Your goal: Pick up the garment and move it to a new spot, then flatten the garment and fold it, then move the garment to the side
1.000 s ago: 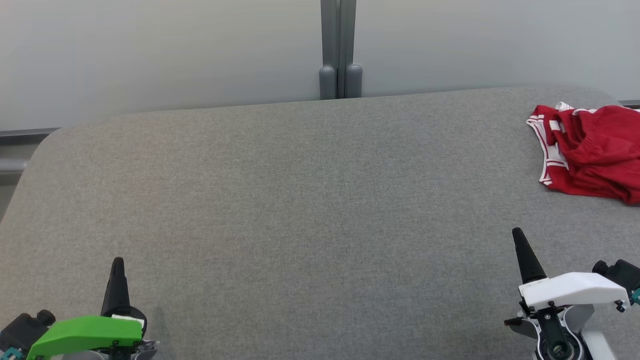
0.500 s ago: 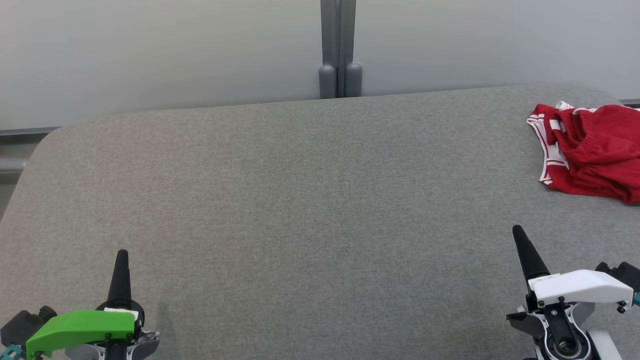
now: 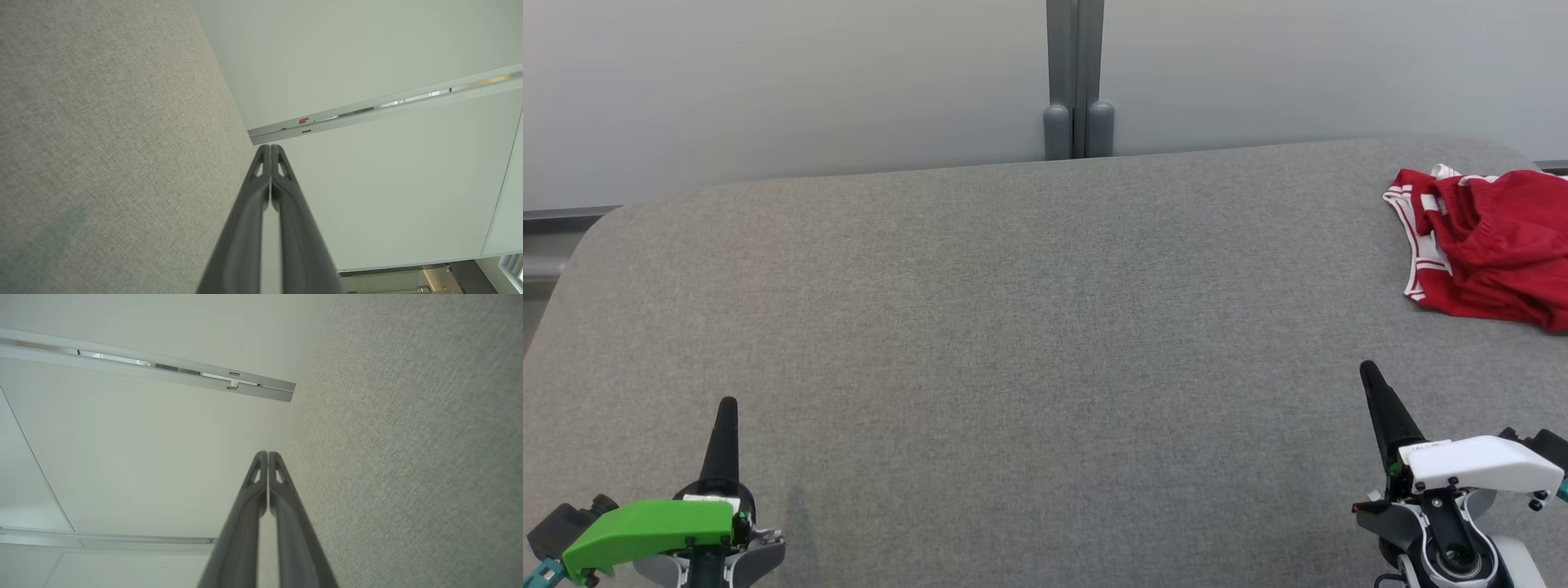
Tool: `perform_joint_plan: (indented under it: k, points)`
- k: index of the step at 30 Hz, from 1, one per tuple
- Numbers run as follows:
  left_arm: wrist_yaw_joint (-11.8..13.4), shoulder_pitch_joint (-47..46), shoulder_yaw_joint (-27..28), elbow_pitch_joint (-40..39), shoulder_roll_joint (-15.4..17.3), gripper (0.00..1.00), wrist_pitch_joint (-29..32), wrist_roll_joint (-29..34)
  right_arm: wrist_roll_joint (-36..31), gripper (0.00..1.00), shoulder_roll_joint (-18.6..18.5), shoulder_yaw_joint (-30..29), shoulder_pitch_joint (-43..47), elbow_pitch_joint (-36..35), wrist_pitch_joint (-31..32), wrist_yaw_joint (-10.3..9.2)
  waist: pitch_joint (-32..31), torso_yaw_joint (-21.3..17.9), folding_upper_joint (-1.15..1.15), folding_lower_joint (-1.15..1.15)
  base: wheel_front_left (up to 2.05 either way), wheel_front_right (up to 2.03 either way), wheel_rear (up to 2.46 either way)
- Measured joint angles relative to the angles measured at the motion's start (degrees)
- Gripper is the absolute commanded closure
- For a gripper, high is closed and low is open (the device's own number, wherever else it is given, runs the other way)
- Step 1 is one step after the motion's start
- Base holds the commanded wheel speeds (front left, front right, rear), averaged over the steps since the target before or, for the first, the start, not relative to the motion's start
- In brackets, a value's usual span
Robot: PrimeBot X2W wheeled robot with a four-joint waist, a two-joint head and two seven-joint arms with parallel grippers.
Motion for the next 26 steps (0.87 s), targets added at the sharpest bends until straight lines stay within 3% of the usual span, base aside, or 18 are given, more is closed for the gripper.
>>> perform_joint_plan:
  k: [26]
  points:
    - [-0.3, -1.3, -0.4, -0.1, -0.1, 1.0, 3.0, -11.4, 11.2, 1.0, 0.0, -1.0, -0.7, -0.2, 2.5, 0.0, 0.3, 0.0, 0.0, 0.0, 0.0, 0.0, 0.0]
